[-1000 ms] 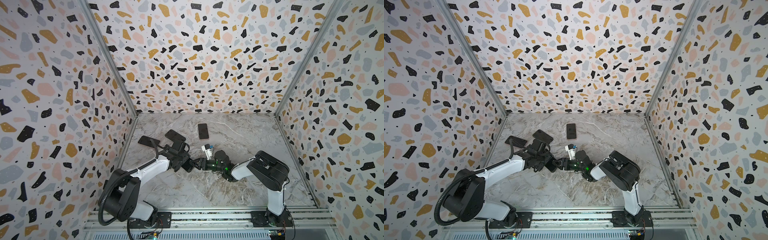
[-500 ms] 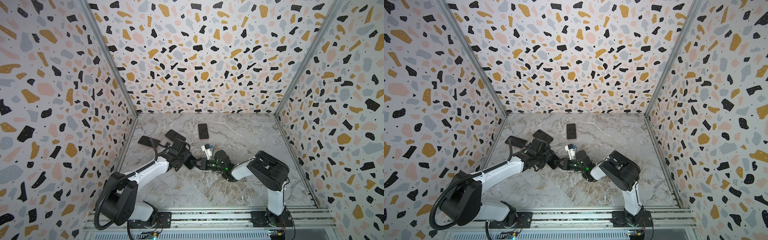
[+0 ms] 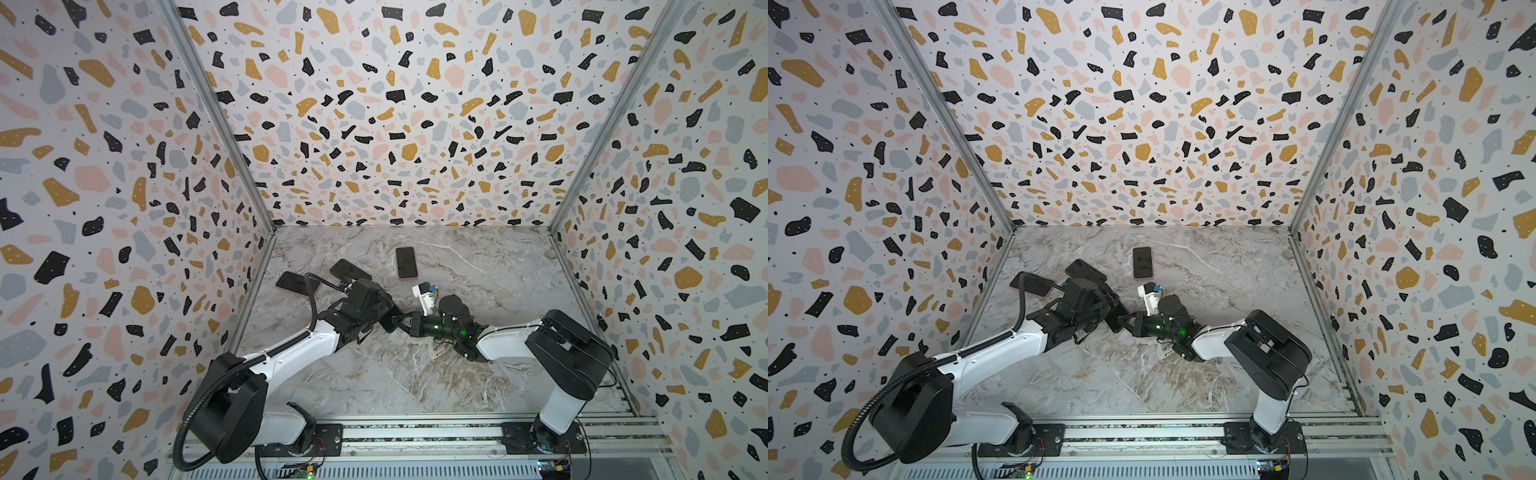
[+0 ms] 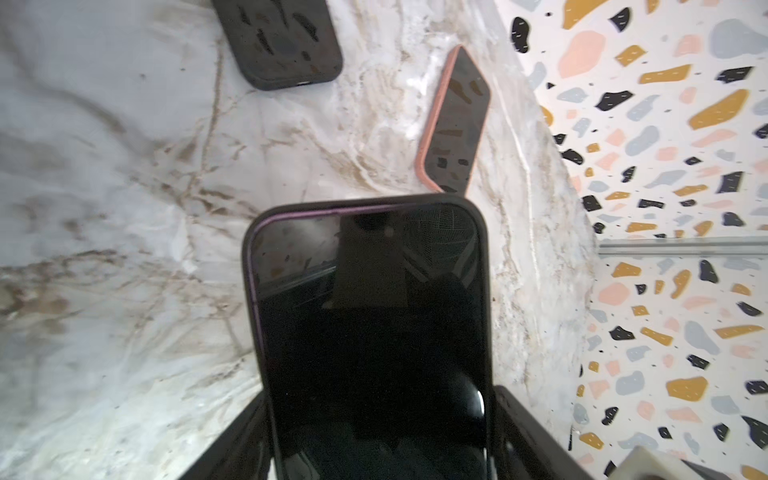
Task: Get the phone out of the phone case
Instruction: 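Raise the phone upright between both grippers, holding it at both ends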
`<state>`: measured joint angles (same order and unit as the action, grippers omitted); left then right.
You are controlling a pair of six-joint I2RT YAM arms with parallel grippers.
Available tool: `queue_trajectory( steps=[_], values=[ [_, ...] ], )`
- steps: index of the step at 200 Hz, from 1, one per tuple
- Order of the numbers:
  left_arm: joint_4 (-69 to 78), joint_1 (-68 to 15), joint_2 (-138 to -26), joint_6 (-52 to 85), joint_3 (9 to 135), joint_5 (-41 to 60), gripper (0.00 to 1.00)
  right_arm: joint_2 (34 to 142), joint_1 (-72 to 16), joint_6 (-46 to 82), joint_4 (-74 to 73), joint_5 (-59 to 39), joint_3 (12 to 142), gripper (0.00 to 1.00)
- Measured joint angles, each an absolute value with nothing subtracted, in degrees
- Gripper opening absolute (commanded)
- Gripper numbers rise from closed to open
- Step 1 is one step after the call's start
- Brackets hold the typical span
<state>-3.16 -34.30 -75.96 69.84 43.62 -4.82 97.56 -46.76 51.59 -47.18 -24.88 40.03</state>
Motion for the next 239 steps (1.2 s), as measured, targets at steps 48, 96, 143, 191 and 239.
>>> queue_trajectory(
  steps=[48,96,143,191,239],
  values=[
    [8.80,-35.48,-68.05,64.82,37.43,-2.13,1.00,85.27,-45.08,47.24,-37.04,-23.81,38.00,0.00],
    [23.57,-35.48,-63.22,60.18,32.03,1.63,1.00,73.01,-41.76,43.83,-27.55,-23.77,36.64,0.00],
    [42.78,-35.48,-64.97,58.72,24.84,8.23,1.00,62.83,-35.09,42.17,-19.68,-26.61,34.94,0.00],
    [64.79,-35.48,-74.24,61.54,24.03,16.84,1.00,57.56,-29.06,42.78,-18.33,-33.56,34.94,0.00],
    [74.50,-35.48,-80.88,64.38,25.17,23.11,1.00,56.58,-28.64,44.62,-20.45,-40.91,34.94,0.00]
  ],
)
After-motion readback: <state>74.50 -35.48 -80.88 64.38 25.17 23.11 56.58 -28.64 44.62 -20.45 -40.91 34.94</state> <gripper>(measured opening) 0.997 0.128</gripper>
